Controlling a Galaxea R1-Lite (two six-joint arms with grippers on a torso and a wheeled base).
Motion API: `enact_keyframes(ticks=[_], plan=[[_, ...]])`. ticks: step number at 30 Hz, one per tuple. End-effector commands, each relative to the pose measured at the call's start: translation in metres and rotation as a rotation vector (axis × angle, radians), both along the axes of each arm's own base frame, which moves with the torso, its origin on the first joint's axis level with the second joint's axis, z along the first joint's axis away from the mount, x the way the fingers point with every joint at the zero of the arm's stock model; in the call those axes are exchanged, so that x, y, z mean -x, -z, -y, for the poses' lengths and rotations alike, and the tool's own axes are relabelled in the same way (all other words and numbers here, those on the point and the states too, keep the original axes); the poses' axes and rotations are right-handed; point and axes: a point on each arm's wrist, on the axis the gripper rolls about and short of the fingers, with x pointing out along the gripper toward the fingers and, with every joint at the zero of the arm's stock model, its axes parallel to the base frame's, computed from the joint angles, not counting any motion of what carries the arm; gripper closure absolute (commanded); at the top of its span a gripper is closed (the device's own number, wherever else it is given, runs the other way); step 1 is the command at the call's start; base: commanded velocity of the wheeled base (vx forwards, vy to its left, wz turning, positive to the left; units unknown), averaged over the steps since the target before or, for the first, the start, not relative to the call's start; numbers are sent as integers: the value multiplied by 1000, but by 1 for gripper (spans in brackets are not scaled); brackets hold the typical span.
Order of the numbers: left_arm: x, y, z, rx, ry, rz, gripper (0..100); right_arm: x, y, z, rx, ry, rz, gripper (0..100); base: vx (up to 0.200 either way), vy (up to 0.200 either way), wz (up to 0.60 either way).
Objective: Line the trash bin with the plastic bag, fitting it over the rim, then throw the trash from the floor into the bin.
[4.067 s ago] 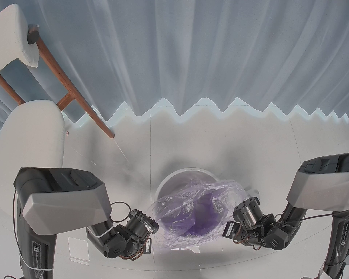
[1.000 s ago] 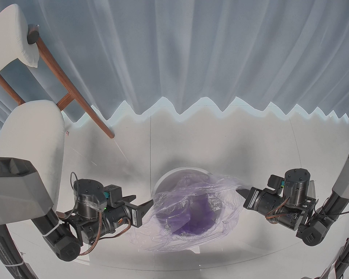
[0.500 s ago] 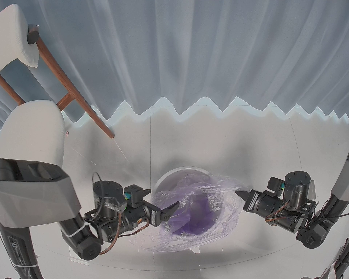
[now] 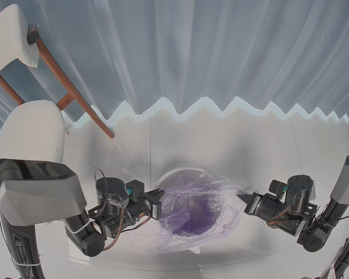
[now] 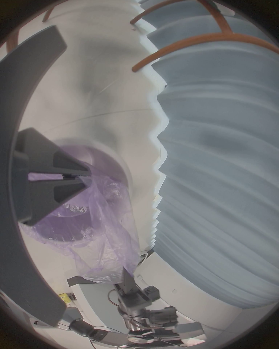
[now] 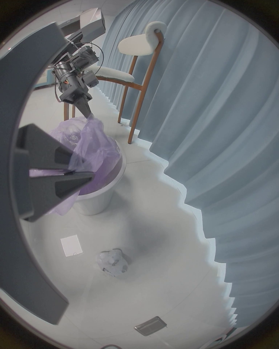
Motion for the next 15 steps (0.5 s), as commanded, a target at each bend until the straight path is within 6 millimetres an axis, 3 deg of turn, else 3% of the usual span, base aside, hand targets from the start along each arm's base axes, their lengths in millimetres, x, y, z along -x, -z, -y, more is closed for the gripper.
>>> enact_keyframes(ticks=[1, 5, 8, 15], plan=[[16, -41, -41, 45, -90, 45, 100, -10, 0, -5, -54, -14, -3, 100, 0, 0, 0], [-1, -43, -39, 132, -125, -3, 100, -27, -5, -11, -115, -32, 10, 100, 0, 0, 0], [-16, -44, -32, 262, -133, -156, 100, -45, -7, -11, -193, -79, -4, 100, 0, 0, 0], [-41, -45, -34, 312, -132, -281, 100, -80, -10, -1, -297, -106, -65, 100, 0, 0, 0]])
